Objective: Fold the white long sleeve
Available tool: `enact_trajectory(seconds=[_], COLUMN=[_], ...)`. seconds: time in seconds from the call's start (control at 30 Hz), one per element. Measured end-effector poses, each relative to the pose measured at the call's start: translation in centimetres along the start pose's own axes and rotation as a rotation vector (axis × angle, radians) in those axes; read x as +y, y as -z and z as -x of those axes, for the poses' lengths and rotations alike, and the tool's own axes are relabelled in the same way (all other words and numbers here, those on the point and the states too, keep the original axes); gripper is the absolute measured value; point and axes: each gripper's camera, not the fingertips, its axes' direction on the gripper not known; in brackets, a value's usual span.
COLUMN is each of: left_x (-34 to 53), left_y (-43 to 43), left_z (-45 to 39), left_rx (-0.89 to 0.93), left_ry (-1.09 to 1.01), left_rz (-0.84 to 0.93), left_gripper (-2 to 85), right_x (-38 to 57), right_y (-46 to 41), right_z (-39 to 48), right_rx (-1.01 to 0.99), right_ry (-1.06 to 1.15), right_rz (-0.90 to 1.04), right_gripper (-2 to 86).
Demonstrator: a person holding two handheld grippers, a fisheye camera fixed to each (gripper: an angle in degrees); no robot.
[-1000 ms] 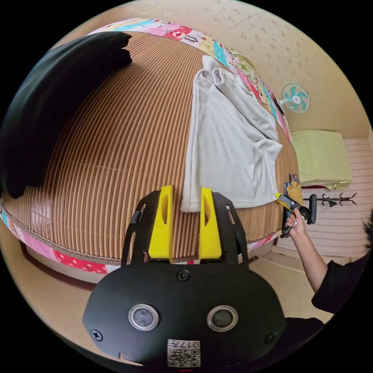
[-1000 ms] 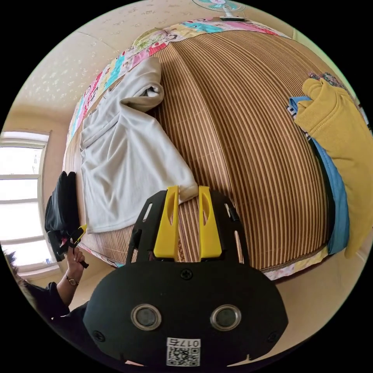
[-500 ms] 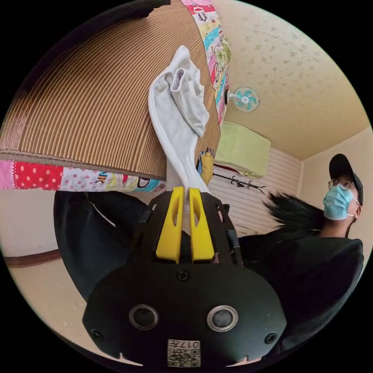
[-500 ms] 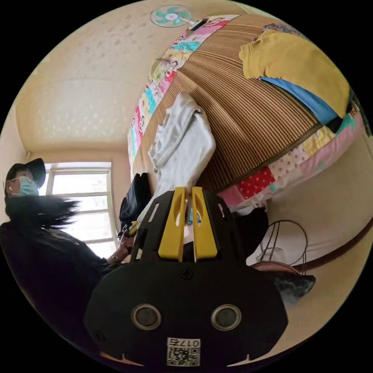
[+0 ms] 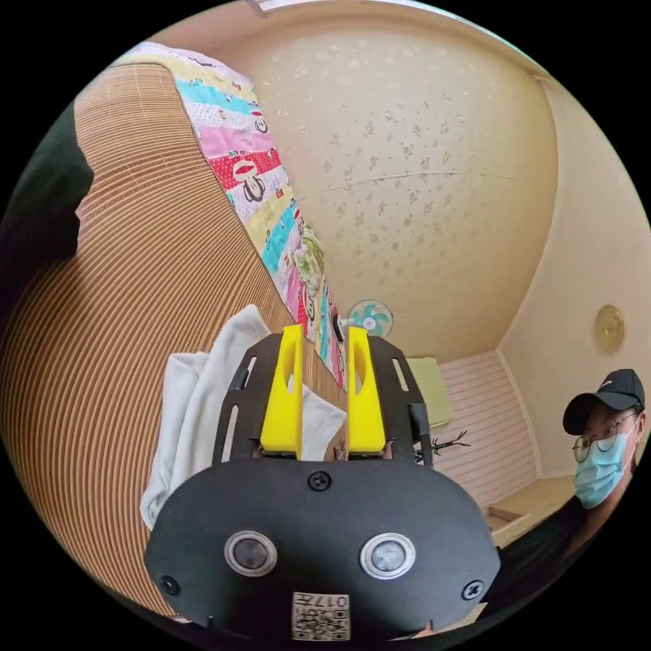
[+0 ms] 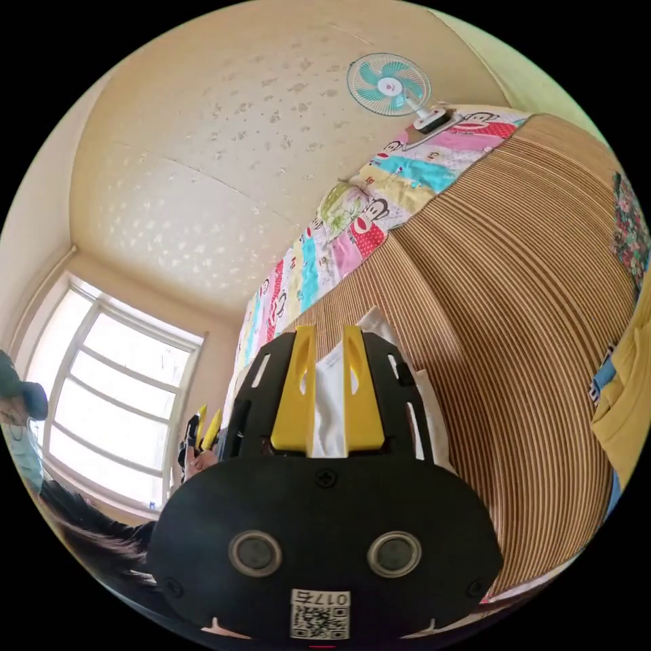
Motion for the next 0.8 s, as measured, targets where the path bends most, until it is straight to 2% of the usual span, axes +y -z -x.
enact_trajectory(seconds=[0.03,0.1,0.13,0.2,0.33,0.4,0.43,0.53,0.57,0.7,0.73,0.8], left_x=[0.3,3.0,3.9,7.4,11.4,14.3,14.9,16.4,16.2,15.0,14.7,12.9], left_y=[-0.7,-3.4,-3.6,-2.3,2.4,4.5,4.7,3.9,3.1,0.2,-0.1,-2.6], left_z=[-0.2,-0.4,-0.3,0.6,3.8,7.2,7.9,9.7,10.3,10.8,10.2,4.5], left_rx=[-0.035,-0.233,-0.275,-0.361,-0.505,-0.468,-0.456,-0.357,-0.304,-0.231,-0.205,-0.061], left_ry=[-0.024,-0.086,-0.097,-0.106,0.087,0.295,0.330,0.357,0.360,0.464,0.457,0.218], left_rz=[0.037,0.207,0.226,0.213,0.136,0.119,0.121,0.105,0.095,0.040,0.031,0.059], left_gripper=[10.0,10.2,10.4,12.4,17.0,18.8,18.5,16.3,16.0,9.4,8.4,6.1], right_x=[0.3,3.2,4.2,8.2,12.7,14.4,14.7,15.8,16.1,15.5,15.0,13.3], right_y=[-0.9,-4.2,-5.0,-8.2,-11.2,-12.8,-13.4,-17.2,-19.3,-18.9,-18.4,-15.0], right_z=[0.9,3.7,4.1,4.8,6.6,8.3,8.6,8.6,7.3,5.0,4.8,3.7], right_rx=[0.030,0.180,0.225,0.376,0.353,0.386,0.405,0.481,0.514,0.443,0.435,0.397], right_ry=[0.030,0.152,0.180,0.272,0.405,0.463,0.476,0.481,0.455,0.472,0.456,0.389], right_rz=[0.026,0.107,0.125,0.209,0.251,0.224,0.221,0.253,0.316,0.301,0.320,0.305], right_gripper=[3.6,2.6,2.4,1.6,1.2,0.9,0.8,0.7,0.7,0.6,0.5,0.4])
